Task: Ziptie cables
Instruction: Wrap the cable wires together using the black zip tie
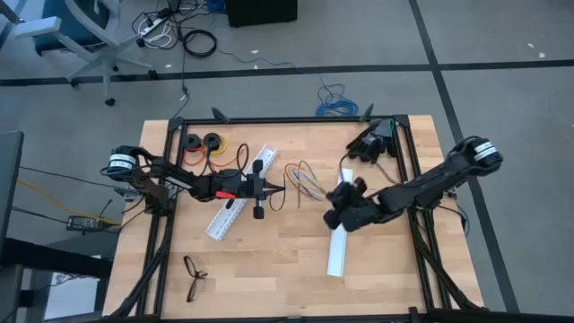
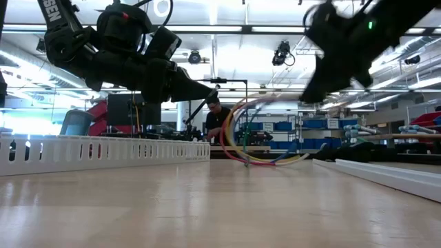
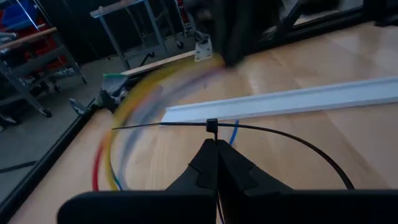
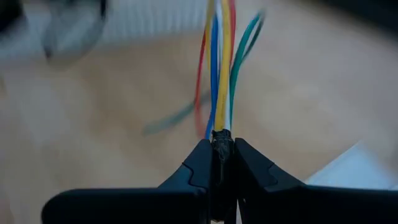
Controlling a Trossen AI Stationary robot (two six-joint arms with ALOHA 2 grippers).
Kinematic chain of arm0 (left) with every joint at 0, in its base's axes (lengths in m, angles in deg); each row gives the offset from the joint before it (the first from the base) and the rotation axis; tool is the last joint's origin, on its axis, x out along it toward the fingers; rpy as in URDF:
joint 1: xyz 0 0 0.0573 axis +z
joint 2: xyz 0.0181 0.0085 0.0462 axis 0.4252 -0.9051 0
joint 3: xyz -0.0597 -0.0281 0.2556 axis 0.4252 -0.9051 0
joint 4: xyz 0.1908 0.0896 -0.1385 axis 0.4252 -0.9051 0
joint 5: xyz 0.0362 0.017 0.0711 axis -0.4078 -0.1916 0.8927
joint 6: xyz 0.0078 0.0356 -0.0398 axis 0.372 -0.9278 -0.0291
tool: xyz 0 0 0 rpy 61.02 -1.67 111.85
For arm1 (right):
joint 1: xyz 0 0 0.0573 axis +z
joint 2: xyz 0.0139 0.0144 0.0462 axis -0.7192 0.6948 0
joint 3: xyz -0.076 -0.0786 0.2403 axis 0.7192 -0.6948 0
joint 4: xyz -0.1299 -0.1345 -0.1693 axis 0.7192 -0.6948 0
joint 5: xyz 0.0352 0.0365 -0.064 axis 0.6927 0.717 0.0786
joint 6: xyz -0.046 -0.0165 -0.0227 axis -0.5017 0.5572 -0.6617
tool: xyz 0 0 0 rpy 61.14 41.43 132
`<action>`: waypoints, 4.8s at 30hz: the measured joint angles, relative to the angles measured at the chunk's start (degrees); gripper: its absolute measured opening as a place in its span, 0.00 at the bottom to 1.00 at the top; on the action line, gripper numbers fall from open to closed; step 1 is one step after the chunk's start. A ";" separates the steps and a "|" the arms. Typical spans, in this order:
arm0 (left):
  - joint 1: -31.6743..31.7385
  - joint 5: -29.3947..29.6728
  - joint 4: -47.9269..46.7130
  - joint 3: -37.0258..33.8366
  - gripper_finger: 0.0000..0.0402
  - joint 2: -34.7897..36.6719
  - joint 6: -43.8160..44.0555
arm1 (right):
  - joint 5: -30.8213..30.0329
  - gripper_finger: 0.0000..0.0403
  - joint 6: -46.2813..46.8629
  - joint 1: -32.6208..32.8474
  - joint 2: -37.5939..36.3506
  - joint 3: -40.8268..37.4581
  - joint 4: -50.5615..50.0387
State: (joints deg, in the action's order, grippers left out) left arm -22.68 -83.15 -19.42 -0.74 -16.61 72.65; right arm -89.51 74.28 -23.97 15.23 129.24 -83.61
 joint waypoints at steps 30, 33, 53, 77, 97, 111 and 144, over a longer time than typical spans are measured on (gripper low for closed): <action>-2.54 0.55 0.11 0.04 0.01 0.00 4.73 | 37.73 0.47 -19.54 -11.02 26.88 0.04 57.15; -4.17 0.92 0.10 0.04 0.01 0.00 -0.45 | 39.41 0.51 -21.61 -12.03 25.74 0.03 56.06; -13.06 14.57 0.12 1.20 0.01 -0.17 -28.14 | 36.89 0.40 -36.10 -17.83 10.09 0.01 47.85; -11.87 11.91 -0.19 2.27 0.01 -0.15 -28.18 | 45.75 0.29 -36.47 -18.88 10.01 0.00 48.37; -11.69 13.16 -0.17 2.27 0.01 -0.15 -28.16 | 47.13 0.28 -42.06 -20.42 10.04 0.00 53.57; -10.77 13.03 0.04 2.27 0.01 -0.15 -27.80 | 48.13 0.02 -43.83 -20.57 10.04 0.00 54.29; -17.96 28.87 -7.47 4.31 0.36 0.24 -12.24 | 40.82 0.00 -39.01 -15.65 6.28 -0.09 37.92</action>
State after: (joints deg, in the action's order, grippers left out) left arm -40.65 -54.29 -26.89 3.57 -16.37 60.41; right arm -48.69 35.27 -39.62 21.52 129.16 -45.69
